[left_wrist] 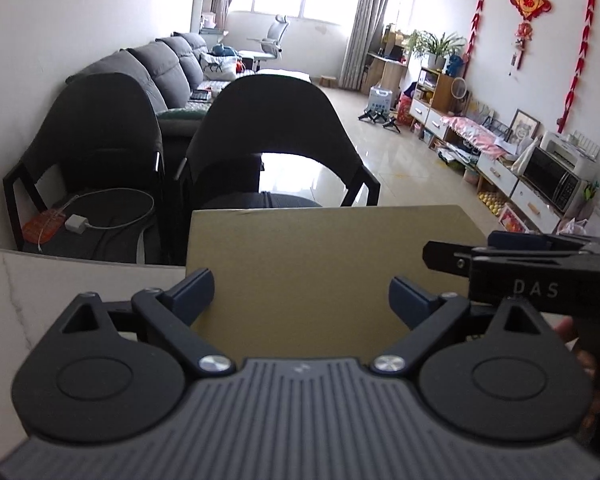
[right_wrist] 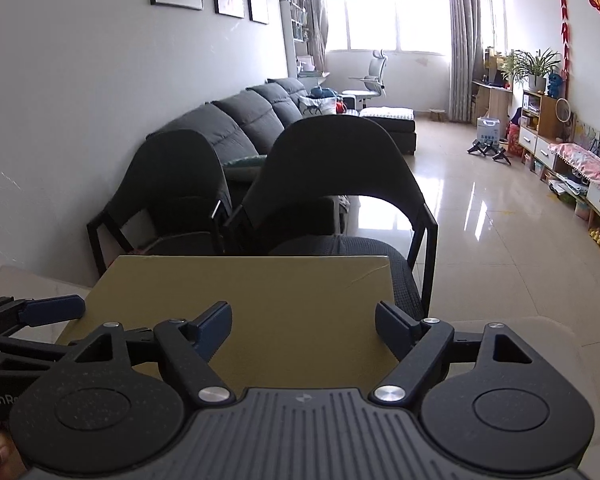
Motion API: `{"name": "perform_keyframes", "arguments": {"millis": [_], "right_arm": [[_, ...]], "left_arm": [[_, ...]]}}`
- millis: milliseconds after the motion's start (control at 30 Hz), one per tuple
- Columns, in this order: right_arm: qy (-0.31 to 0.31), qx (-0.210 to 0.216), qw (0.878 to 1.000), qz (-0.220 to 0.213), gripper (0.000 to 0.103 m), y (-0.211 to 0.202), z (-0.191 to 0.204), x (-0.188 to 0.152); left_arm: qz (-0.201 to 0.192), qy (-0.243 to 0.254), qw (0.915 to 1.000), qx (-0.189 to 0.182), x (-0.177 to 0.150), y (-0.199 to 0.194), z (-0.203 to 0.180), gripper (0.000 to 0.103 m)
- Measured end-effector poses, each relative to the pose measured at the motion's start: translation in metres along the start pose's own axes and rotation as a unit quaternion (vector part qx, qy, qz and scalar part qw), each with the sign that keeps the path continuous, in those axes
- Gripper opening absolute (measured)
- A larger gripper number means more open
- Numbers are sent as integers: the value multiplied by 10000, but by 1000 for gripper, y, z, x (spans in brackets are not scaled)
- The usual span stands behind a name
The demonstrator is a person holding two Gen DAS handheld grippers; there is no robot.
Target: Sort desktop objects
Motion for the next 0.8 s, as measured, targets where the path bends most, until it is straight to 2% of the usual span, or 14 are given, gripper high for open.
{"name": "perform_keyframes", "arguments": {"millis": [167,467,567,800], "right_arm": [[-239,-180,9992,253,83,11,6,-6],[-293,-235,9990,247,83,8,6,-7],[-286,-314,9986,322,85,-2,7,-10],[-304,-297,9990,152,94,-38,11,-16]], "left_arm": [[52,-6,10000,-7,0,5,0,95],[44,40,10000,44,-3,0,-8,95],[69,-29,10000,-57,-8,-6,-7,95],[57,-86,9998,-179,-18,-35,-13,98]]}}
Point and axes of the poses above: each gripper's, at about its wrist camera, not at the fingertips, and y roughly the way its jaws point, z to its left, x to its top, the point moved 2 cm from there along y, roughly the way its jaws point, and after that the axes turned 8 degrees about x, right-handed, at the moved point
